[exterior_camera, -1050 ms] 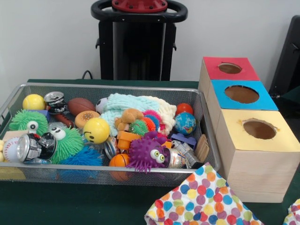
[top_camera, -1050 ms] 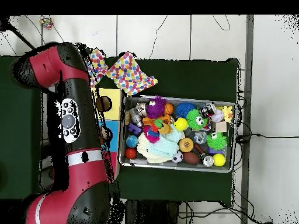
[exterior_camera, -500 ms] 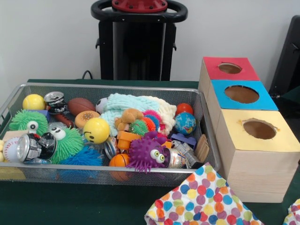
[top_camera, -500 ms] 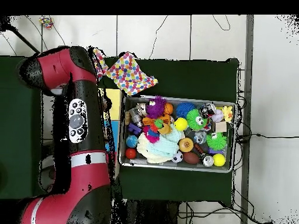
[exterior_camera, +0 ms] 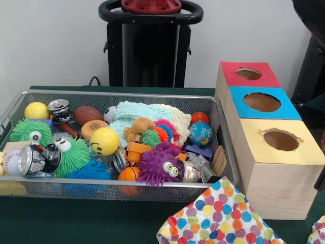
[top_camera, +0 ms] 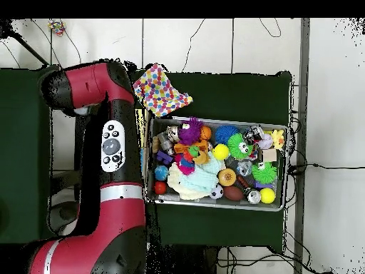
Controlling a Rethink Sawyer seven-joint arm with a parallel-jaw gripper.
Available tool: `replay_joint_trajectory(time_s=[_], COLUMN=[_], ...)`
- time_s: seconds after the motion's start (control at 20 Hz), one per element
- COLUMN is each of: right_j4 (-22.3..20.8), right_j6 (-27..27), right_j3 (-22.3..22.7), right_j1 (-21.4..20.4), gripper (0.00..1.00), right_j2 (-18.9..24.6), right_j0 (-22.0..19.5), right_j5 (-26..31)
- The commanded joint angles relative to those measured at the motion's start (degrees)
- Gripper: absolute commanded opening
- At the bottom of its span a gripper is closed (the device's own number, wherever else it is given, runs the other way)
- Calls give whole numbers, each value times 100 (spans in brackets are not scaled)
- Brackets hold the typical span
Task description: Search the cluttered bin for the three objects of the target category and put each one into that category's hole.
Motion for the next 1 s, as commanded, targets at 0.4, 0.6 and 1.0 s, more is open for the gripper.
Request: replay_joint_trajectory(time_s=[0.4, 0.6, 1.0], right_j4=[-96, -156, -166], right_j6=[-944, -1045, -1229], right_j3=[1587, 1603, 1569], right_j1=[-431, -444, -387], gripper=[100, 100, 100], right_j2=[932, 1005, 1313], right_j0=[-426, -489, -703], right_j5=[-480, -492, -548])
